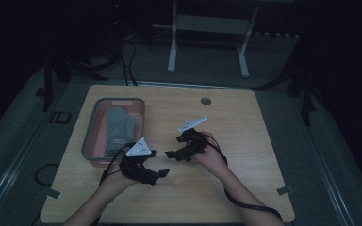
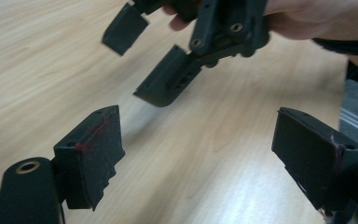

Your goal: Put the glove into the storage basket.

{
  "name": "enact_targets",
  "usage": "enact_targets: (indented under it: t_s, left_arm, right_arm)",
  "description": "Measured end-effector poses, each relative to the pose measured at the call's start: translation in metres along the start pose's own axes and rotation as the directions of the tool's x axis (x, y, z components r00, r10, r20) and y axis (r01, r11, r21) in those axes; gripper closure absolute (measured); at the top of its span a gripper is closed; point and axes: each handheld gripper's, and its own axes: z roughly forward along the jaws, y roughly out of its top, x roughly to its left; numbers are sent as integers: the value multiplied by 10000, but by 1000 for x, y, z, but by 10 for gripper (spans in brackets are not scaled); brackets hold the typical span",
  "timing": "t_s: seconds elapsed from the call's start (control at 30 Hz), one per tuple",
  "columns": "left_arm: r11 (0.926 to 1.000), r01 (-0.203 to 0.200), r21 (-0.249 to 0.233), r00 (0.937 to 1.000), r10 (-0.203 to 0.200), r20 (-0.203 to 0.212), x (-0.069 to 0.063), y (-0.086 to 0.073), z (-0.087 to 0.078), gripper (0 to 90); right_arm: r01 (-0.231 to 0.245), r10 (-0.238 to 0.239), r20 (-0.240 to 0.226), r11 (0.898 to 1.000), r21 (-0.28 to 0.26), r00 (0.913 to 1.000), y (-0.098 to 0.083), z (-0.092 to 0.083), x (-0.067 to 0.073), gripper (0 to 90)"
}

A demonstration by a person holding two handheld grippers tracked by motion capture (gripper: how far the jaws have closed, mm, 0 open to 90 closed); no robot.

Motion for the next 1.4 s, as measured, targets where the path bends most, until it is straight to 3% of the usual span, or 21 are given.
enact_targets:
  t_s: [0.07, 0.27, 0.53, 0.77, 1.13, 1.4]
  left_arm:
    - [9999, -121, 79, 9999, 121, -3, -3, -2, 5, 166]
    - [9998, 94, 150, 9992, -99, 377, -8, -13, 18, 166]
    - [9998, 144, 155, 9969, -155, 768, -14, -27, 33, 166]
    - [9986, -211, 481, 9973, 176, 718, -18, -35, 43, 166]
    - [9986, -373, 379, 9933, 329, 1104, -24, -43, 51, 166]
    - [9984, -301, 478, 9952, 255, 946, -28, -49, 53, 166]
  right_arm:
    - [125, -127, -114, 9998, -157, 9999, -7, -1, -1, 165]
    - [523, -522, 26, 9986, -43, 9986, -31, -1, -3, 160]
    - [650, -649, 60, 9978, -163, 9979, -58, -4, -9, 153]
    - [528, -528, 48, 9986, -72, 9986, -76, -4, -13, 153]
    - [938, -934, 470, 9956, -79, 9945, -101, -15, -13, 144]
    - [974, -953, 720, 9949, -252, 9928, -114, -19, -15, 146]
